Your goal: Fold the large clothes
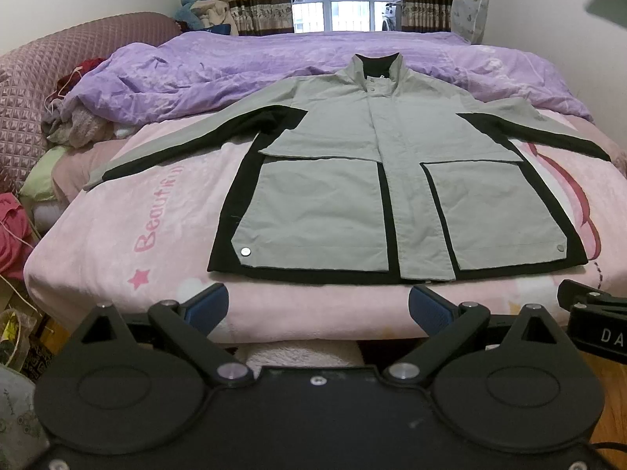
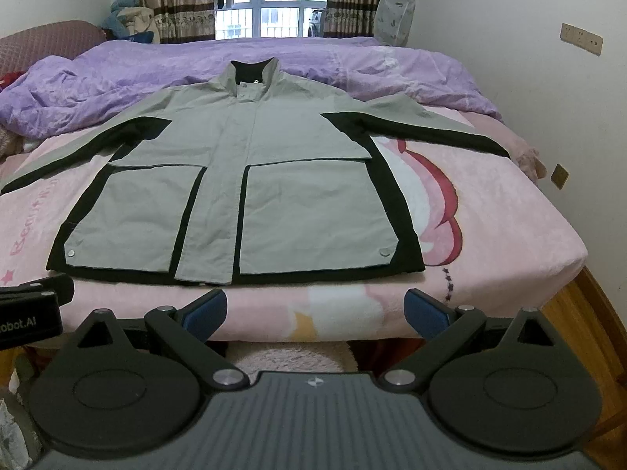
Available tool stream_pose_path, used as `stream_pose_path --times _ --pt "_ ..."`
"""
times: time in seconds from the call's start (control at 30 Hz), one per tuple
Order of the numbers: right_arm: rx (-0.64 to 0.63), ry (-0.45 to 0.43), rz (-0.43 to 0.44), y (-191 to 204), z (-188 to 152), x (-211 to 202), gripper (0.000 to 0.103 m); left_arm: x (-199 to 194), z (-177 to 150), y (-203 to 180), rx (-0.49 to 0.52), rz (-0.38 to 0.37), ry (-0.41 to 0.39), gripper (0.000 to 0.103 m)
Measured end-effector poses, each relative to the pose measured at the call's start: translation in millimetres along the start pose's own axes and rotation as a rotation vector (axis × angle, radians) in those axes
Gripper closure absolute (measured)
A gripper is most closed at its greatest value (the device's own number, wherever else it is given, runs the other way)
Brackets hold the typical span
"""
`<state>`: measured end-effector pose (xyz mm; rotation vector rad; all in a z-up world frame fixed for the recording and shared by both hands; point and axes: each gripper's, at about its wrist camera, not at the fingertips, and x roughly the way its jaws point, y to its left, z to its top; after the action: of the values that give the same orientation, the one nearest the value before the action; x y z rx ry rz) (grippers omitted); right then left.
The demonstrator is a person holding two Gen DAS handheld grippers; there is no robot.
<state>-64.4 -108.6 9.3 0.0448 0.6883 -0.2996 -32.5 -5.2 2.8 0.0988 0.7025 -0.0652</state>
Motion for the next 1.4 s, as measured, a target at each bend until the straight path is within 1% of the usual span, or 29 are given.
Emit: stream_pose_path --times 0.53,0.67,0.8,0.9,1.0,1.1,1.2,1.23,1.27,1.33,1.37,1.4 --pt "0.006 0.017 -0.002 -1.3 3.1 7.0 0.000 8.5 3.9 0.5 -0.004 -0.004 0.017 0.002" --pt "0.012 0.021 0.005 -3.2 9.4 16.1 0.000 17.1 8.5 3.4 -0.004 -0.023 0.019 0.002" --pt "0.016 -0.006 0.013 -6.8 26.7 31.9 0.000 34.0 24.1 17.6 -0.040 -0.047 0.005 0.002" --pt "0.026 -0.042 0.000 -11.6 46.1 49.7 0.000 54.8 42.2 39.9 -0.096 -0.064 -0.030 0.002" --pt "0.048 -0.072 -0.011 -15.0 69.4 72.3 0.000 81.3 64.3 64.2 -0.144 -0.027 -0.049 0.002" --pt "0.073 -0.111 -0.010 -16.1 92.5 98.2 0.000 110.4 84.7 95.1 -0.208 -0.007 -0.065 0.002" --pt "0.083 -0.189 0.000 -15.0 115.6 128.3 0.000 148.5 105.2 132.8 -0.295 0.018 -0.039 0.002" --pt "0.084 -0.196 0.002 -14.0 120.8 136.3 0.000 165.3 112.1 151.1 -0.334 0.029 -0.036 0.002" --pt "0.084 -0.205 0.013 -12.5 127.7 147.7 0.000 177.3 116.1 165.9 -0.370 0.046 -0.031 0.002" --pt "0.070 -0.212 0.064 -7.8 137.6 170.5 0.000 204.2 125.0 197.5 -0.460 0.067 -0.018 0.002" --pt "0.072 -0.217 0.105 -4.2 143.2 183.3 0.000 218.4 127.8 218.7 -0.519 0.071 -0.025 0.003" --pt "0.081 -0.217 0.125 -2.0 146.5 192.4 0.000 228.6 129.2 235.4 -0.571 0.081 -0.040 0.004"
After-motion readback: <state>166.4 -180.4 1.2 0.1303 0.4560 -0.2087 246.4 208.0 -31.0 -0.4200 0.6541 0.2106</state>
